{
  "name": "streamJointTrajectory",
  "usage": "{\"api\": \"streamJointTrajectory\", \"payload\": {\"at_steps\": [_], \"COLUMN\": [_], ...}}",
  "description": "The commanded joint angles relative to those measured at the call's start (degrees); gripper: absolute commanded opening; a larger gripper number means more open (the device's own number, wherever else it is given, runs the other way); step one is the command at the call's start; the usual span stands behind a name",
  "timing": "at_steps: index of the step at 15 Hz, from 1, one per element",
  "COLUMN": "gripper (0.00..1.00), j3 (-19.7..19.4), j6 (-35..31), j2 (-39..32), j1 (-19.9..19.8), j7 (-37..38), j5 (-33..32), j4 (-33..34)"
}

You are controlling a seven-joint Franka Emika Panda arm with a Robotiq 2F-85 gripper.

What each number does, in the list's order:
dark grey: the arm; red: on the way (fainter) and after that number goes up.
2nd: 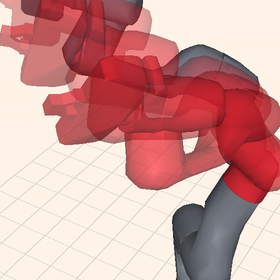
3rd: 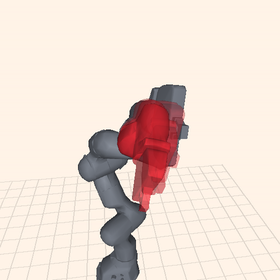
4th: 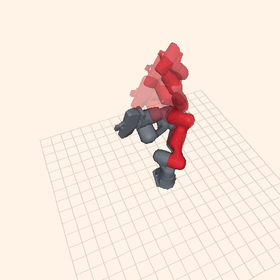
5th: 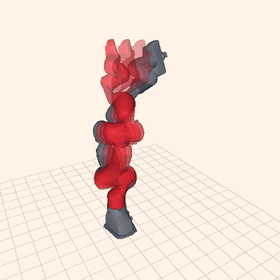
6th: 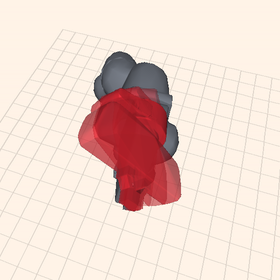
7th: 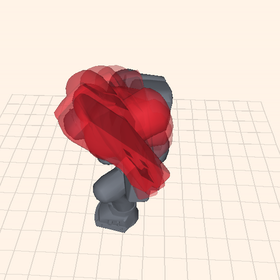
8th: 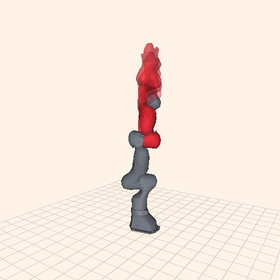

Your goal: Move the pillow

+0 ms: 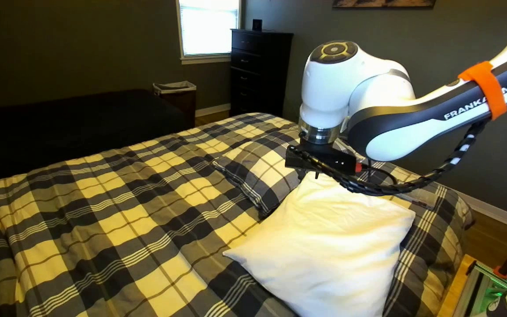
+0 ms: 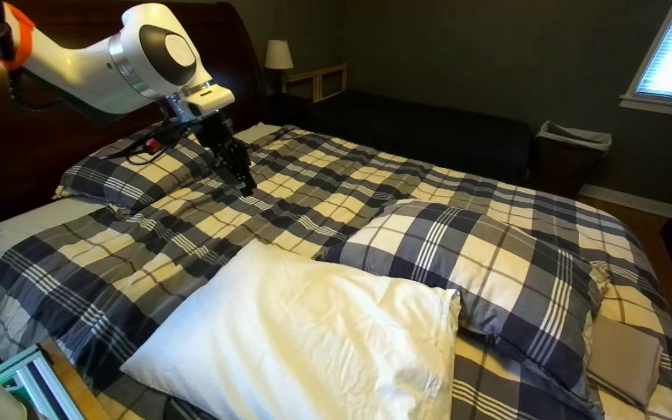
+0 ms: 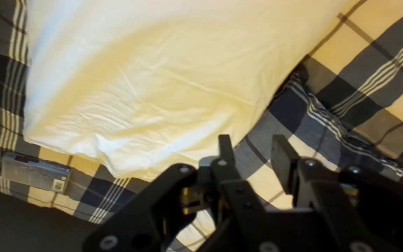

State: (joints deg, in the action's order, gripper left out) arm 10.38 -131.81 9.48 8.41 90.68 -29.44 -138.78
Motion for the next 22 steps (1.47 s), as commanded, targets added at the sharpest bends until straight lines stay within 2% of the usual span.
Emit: {"api": "streamJointTrajectory", "payload": {"at_steps": [1, 3, 4, 5, 6, 7, 8, 9, 10, 14, 17, 22], "gripper": [0.67, 0.82, 0.91, 0.98, 1.00, 1.00, 1.00, 1.00, 1.00, 1.00, 1.00, 1.00], "j3": [-2.2, -4.5, -7.9, -10.5, -12.6, -13.4, -11.0, -11.5, -10.4, -9.6, -9.5, -9.6], "j6": [-8.2, -13.1, -13.7, -13.7, -10.6, -8.3, -5.0, -2.1, 2.0, 12.6, 18.0, 22.4], "j2": [7.1, 9.8, 10.7, 11.4, 12.4, 13.6, 14.3, 15.1, 15.5, 17.9, 19.4, 21.9], "j1": [-1.5, -2.0, 0.3, 2.4, 3.2, 2.8, -1.0, -1.7, -4.4, -9.5, -12.0, -15.6], "j7": [-10.8, -20.1, -24.6, -28.9, -33.4, -37.0, -41.7, -44.9, -45.7, -52.0, -55.8, -58.9], "j5": [3.5, 8.6, 11.6, 15.3, 17.8, 19.7, 23.0, 24.5, 22.8, 21.2, 21.2, 19.9], "j4": [-4.9, -6.2, -6.7, -6.9, -6.3, -6.1, -5.0, -4.3, -3.4, -0.8, 0.9, 3.1]}}
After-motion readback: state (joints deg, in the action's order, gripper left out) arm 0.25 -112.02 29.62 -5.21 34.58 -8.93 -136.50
